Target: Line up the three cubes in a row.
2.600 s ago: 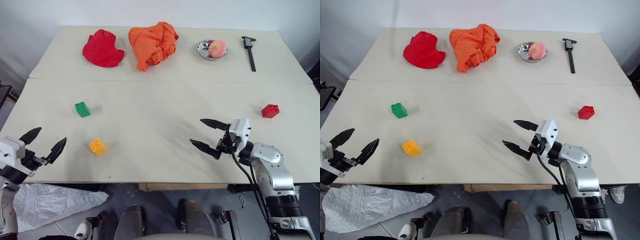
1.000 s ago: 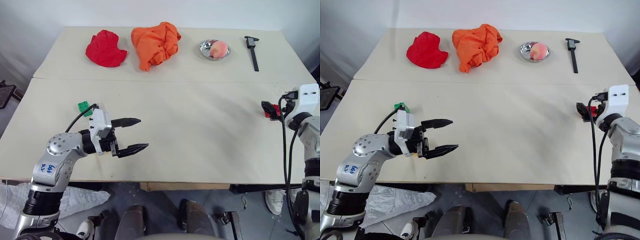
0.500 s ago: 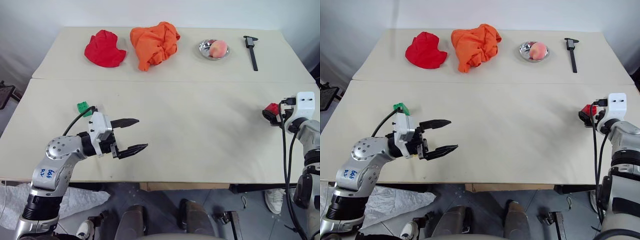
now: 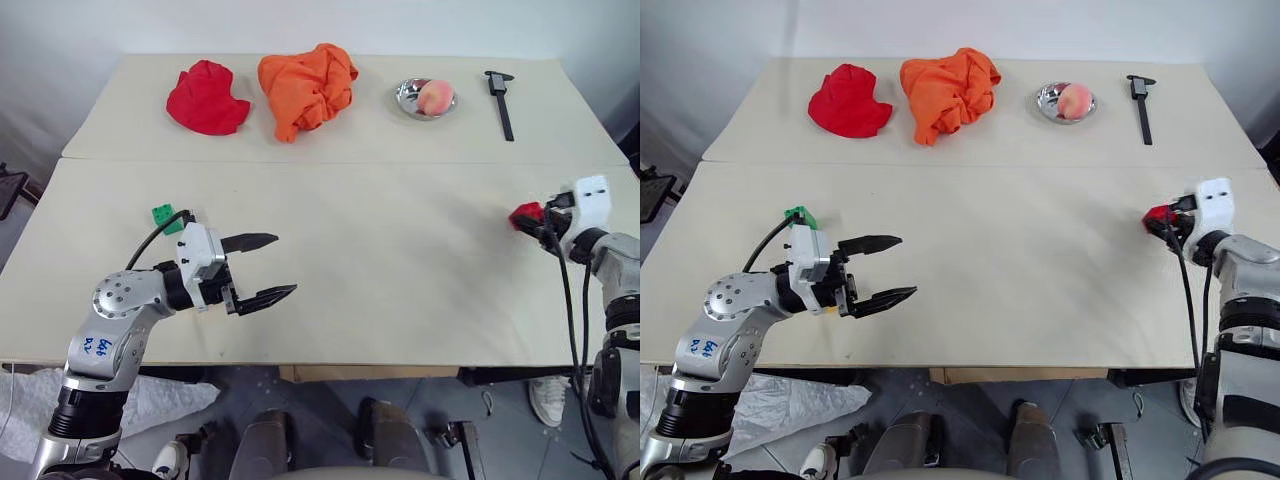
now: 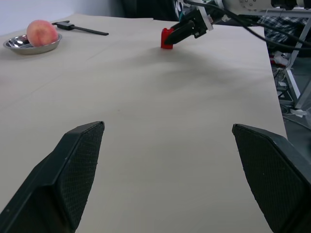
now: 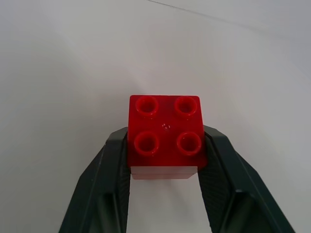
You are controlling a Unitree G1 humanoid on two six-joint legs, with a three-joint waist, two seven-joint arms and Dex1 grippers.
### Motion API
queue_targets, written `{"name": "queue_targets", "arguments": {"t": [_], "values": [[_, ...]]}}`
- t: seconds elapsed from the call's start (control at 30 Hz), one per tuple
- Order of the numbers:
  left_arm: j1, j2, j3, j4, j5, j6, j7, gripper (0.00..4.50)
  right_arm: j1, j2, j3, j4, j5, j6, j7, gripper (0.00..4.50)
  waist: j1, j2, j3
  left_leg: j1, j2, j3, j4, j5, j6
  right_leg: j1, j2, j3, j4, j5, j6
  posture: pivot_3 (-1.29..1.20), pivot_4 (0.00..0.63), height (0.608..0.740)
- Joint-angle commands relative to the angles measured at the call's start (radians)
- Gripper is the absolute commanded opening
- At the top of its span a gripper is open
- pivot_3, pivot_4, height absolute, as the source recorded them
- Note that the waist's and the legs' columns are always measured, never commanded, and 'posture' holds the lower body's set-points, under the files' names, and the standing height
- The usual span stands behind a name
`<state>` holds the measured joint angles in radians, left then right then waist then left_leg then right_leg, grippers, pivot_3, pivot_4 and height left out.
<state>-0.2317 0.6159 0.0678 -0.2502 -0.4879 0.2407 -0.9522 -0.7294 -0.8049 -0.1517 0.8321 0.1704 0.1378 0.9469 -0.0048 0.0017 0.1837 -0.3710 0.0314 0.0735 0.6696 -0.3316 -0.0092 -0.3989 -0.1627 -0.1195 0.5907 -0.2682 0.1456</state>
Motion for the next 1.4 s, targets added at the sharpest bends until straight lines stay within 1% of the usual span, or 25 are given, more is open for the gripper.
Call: {"name": "queue_targets", "arguments": {"t": [0.03, 0.07, 0.13, 0.27, 0.3, 0.4, 0.7, 0.83, 0.87, 0.9, 1.0, 1.1, 1.2, 1.27, 1.4], "values": [[-0.013, 0.023, 0.02, 0.042, 0.012, -0.046, -0.039, 4.5, 0.074, -0.023, 0.107, -0.369, 0.13, -0.057, 0.419, 1.49, 0.0, 0.001, 0.0, 0.001, 0.0, 0.0, 0.0, 0.0, 0.0, 0.0, 0.0, 0.0, 0.0, 0.0, 0.0, 0.0, 0.15, 0.74], [-0.019, 0.026, 0.019, 0.057, 0.017, -0.055, -0.046, 4.5, 0.087, -0.026, 0.151, -0.426, 0.126, -0.069, 0.49, 1.49, -0.002, 0.001, 0.0, 0.001, 0.0, 0.0, 0.0, 0.0, 0.0, 0.0, 0.0, 0.0, 0.0, 0.0, 0.0, 0.0, 0.15, 0.74], [-0.027, 0.029, 0.018, 0.08, 0.022, -0.069, -0.057, 4.5, 0.085, -0.022, 0.198, -0.456, 0.107, -0.088, 0.548, 1.49, -0.002, 0.001, 0.0, 0.001, 0.001, 0.0, 0.0, 0.0, -0.001, 0.0, 0.001, 0.0, 0.0, 0.0, 0.0, 0.0, 0.15, 0.74], [-0.031, 0.031, 0.018, 0.095, 0.025, -0.08, -0.068, 4.5, 0.055, 0.004, 0.235, -0.444, 0.1, -0.092, 0.579, 1.49, 0.012, 0.001, 0.0, -0.001, 0.001, -0.001, 0.007, -0.002, 0.001, 0.001, 0.001, 0.0, 0.001, 0.001, 0.001, 0.0, 0.15, 0.74], [-0.028, 0.033, 0.018, 0.088, 0.025, -0.075, -0.065, 4.5, 0.027, 0.021, 0.259, -0.409, 0.088, -0.087, 0.597, 1.49, 0.01, 0.001, 0.0, -0.002, 0.001, -0.001, 0.009, -0.003, 0.002, 0.001, 0.001, 0.0, 0.001, 0.001, 0.001, 0.0, 0.15, 0.74], [-0.018, 0.041, 0.021, 0.073, 0.021, -0.063, -0.063, 4.5, -0.031, 0.059, 0.307, -0.307, 0.028, -0.158, 0.604, 1.49, 0.0, 0.001, 0.0, -0.003, 0.001, -0.001, 0.012, -0.004, 0.002, 0.001, 0.001, 0.0, 0.001, 0.001, 0.002, 0.0, 0.15, 0.74], [0.019, 0.076, 0.053, 0.059, 0.021, -0.065, -0.061, 4.5, -0.1, 0.088, 0.327, -0.099, -0.034, -0.303, 0.617, 1.49, 0.0, 0.001, 0.001, -0.003, 0.001, -0.001, 0.011, -0.005, 0.002, 0.0, 0.001, 0.0, 0.001, 0.001, 0.002, 0.0, 0.15, 0.74], [0.033, 0.085, 0.057, 0.052, 0.027, -0.075, -0.071, 4.5, -0.139, 0.104, 0.323, -0.002, -0.051, -0.322, 0.607, 1.49, -0.003, 0.001, 0.001, -0.003, 0.001, -0.001, 0.011, -0.005, 0.001, 0.0, 0.001, 0.0, 0.001, 0.001, 0.002, 0.0, 0.15, 0.74], [0.033, 0.088, 0.059, 0.055, 0.02, -0.068, -0.075, 4.5, -0.143, 0.106, 0.323, 0.015, -0.054, -0.32, 0.612, 2.21, -0.004, 0.001, 0.001, -0.003, 0.001, -0.001, 0.011, -0.005, 0.001, 0.0, 0.001, 0.0, 0.001, 0.001, 0.002, 0.0, 0.15, 0.74], [0.032, 0.09, 0.061, 0.056, 0.017, -0.065, -0.077, 4.5, -0.147, 0.107, 0.323, 0.028, -0.056, -0.321, 0.617, 2.44, -0.004, 0.001, 0.001, -0.003, 0.001, -0.001, 0.011, -0.005, 0.001, 0.0, 0.001, 0.0, 0.001, 0.001, 0.002, 0.0, 0.15, 0.74], [0.03, 0.095, 0.076, 0.07, 0.014, -0.072, -0.081, 4.5, -0.155, 0.109, 0.311, 0.057, -0.057, -0.389, 0.621, 3.43, -0.001, 0.001, 0.001, -0.003, 0.001, -0.001, 0.011, -0.005, 0.001, 0.0, 0.001, 0.0, 0.001, 0.001, 0.002, 0.0, 0.15, 0.74], [0.05, 0.094, 0.146, 0.124, 0.014, -0.115, -0.065, 4.5, -0.167, 0.102, 0.273, 0.059, -0.025, -0.427, 0.614, 4.48, -0.004, 0.001, 0.001, -0.003, 0.001, -0.001, 0.011, -0.005, 0.001, 0.0, 0.001, 0.0, 0.001, 0.001, 0.002, 0.0, 0.15, 0.74], [0.094, 0.083, 0.256, 0.16, 0.002, -0.152, -0.02, 4.5, -0.143, 0.109, 0.214, -0.022, 0.059, -0.4, 0.638, 4.48, -0.011, 0.001, 0.001, -0.003, 0.001, -0.001, 0.011, -0.005, 0.001, 0.0, 0.001, 0.0, 0.001, 0.001, 0.002, 0.0, 0.15, 0.74], [0.145, 0.08, 0.341, 0.165, -0.029, -0.141, 0.008, 4.5, -0.1, 0.12, 0.174, -0.136, 0.145, -0.33, 0.657, 4.48, -0.019, 0.001, 0.001, -0.003, 0.001, -0.001, 0.011, -0.005, 0.001, 0.0, 0.001, 0.0, 0.001, 0.001, 0.002, 0.0, 0.15, 0.74], [0.284, 0.082, 0.473, 0.146, -0.071, -0.109, 0.024, 4.5, 0.019, 0.145, 0.122, -0.399, 0.291, -0.186, 0.614, 4.48, -0.024, 0.001, 0.001, -0.002, 0.002, -0.001, 0.009, -0.005, 0.001, 0.001, 0.001, 0.0, 0.001, 0.001, 0.002, 0.0, 0.15, 0.74]]}}
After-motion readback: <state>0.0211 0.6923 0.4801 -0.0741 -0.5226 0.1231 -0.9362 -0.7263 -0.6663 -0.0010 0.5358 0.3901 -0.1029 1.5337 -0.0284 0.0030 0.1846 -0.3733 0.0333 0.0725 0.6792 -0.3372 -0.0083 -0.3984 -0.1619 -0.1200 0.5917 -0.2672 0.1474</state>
